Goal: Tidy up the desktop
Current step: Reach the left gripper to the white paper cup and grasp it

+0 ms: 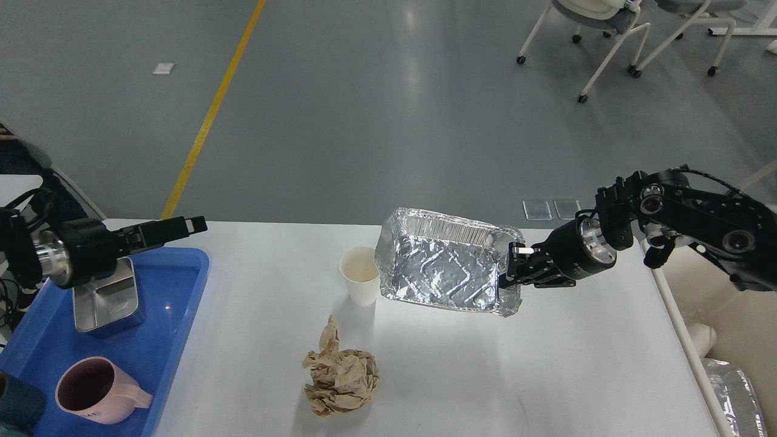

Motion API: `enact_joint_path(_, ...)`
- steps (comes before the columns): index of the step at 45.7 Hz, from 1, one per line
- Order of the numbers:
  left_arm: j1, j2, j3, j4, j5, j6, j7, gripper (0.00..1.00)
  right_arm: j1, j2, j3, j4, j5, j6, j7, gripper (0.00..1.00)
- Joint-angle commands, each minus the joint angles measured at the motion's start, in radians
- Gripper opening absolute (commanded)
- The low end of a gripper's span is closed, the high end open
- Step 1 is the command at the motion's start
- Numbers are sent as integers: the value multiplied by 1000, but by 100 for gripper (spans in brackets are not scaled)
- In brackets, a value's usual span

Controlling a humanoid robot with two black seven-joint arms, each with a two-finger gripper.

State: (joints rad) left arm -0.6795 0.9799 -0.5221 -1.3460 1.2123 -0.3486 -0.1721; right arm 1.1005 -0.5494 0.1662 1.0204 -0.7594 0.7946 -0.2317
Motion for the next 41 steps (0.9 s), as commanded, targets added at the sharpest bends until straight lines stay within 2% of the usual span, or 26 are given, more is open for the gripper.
enact_joint_path(1, -118, -167, 72, 149, 55, -26, 11, 97, -1, 0, 4, 3, 2, -2, 0, 0)
enact_joint_path(7, -195, -303, 168, 284, 62, -23, 9, 97, -1, -6, 9, 14, 3, -8, 0, 0)
enact_joint_path(14, -212, -435, 221, 386, 64, -18, 9, 97, -1, -11, 15, 15, 3, -11, 2, 0)
enact_joint_path(22, -212, -541, 254, 419, 110, -12, 2, 96, -2, -15, 18, 27, 3, -14, 2, 0)
enact_joint_path(30, -203, -633, 263, 487, 207, 31, 0, 93, -5, -17, 19, 41, 5, -15, 2, 0)
enact_joint_path(41, -203, -690, 293, 550, 208, 54, 3, 81, -14, -15, 21, 43, 5, -15, 2, 0)
